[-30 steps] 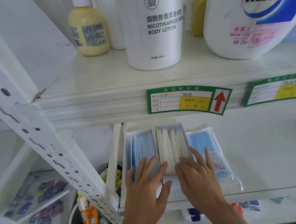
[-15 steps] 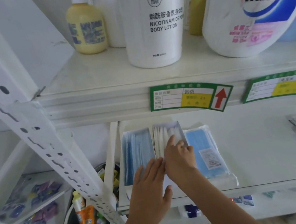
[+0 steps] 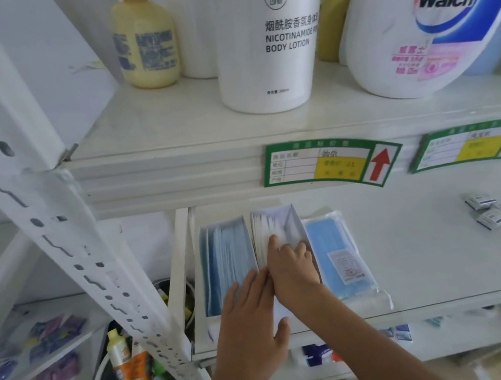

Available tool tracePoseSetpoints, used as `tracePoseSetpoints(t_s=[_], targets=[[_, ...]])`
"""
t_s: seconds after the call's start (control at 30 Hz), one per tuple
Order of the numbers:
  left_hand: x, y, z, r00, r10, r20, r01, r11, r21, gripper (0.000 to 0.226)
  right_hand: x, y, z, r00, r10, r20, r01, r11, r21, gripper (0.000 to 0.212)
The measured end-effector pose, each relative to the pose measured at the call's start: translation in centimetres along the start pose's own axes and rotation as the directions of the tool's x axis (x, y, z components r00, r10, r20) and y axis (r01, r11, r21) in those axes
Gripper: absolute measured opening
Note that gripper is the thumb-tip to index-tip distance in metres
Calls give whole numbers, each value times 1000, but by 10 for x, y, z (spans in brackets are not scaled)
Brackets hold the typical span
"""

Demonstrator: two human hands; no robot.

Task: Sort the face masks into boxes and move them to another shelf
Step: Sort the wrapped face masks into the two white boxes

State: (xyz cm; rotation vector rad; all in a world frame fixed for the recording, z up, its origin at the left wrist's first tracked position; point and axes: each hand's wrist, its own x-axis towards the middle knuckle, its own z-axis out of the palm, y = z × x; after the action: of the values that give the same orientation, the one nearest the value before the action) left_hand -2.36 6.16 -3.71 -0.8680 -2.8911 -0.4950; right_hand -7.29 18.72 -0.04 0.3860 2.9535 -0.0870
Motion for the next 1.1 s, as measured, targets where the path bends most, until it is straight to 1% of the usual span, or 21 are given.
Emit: tracePoseSetpoints(t_s=[0.03,0.13,0.23,0.33,0.47,0.6,0.7,0.87,0.93,1.03,1.1], targets=[[0,0,0,1000,3,-2,-3,1000,-9,74,0,2,2,1000,-29,-6,29,999,12,70],[-1,-3,3,1000,2,8,-1,999,-34,75,1,9,2,995,-100,-22,102,966,237,67],[-1,-4,4,1000,3,11,-3,999,-34,76,2,15,-2,992,-80,-102,115,908,402,71],[0,-4,5,1000,12,15,-12,1000,-17,77,5,19,-6,989,-79,-124,131,863,488,81],[-1,-4,6,1000,5,5,-5,1000,-23,78,11,24,-9,986,-149,-75,167,859,484,94],[-1,-3,5,1000,9,-6,-9,1000,-24,79,17,30,-6,974,-216,-69,220,827,517,95],[0,-3,5,1000,21,-11,-21,1000,-7,78,21,32,-6,978,-192,-79,203,806,557,87],[0,-3,7,1000,17,-9,-17,1000,15,76,20,29,-8,982,-98,-159,173,795,581,60],[0,-3,9,1000,18,-5,-18,1000,24,74,17,27,-11,969,-82,-233,199,820,537,52],[0,-3,11,1000,13,-1,-13,1000,29,70,12,23,-19,930,-88,-357,233,892,388,51],[1,-3,11,1000,12,3,-12,1000,25,68,6,19,-22,921,-107,-374,236,918,320,44]])
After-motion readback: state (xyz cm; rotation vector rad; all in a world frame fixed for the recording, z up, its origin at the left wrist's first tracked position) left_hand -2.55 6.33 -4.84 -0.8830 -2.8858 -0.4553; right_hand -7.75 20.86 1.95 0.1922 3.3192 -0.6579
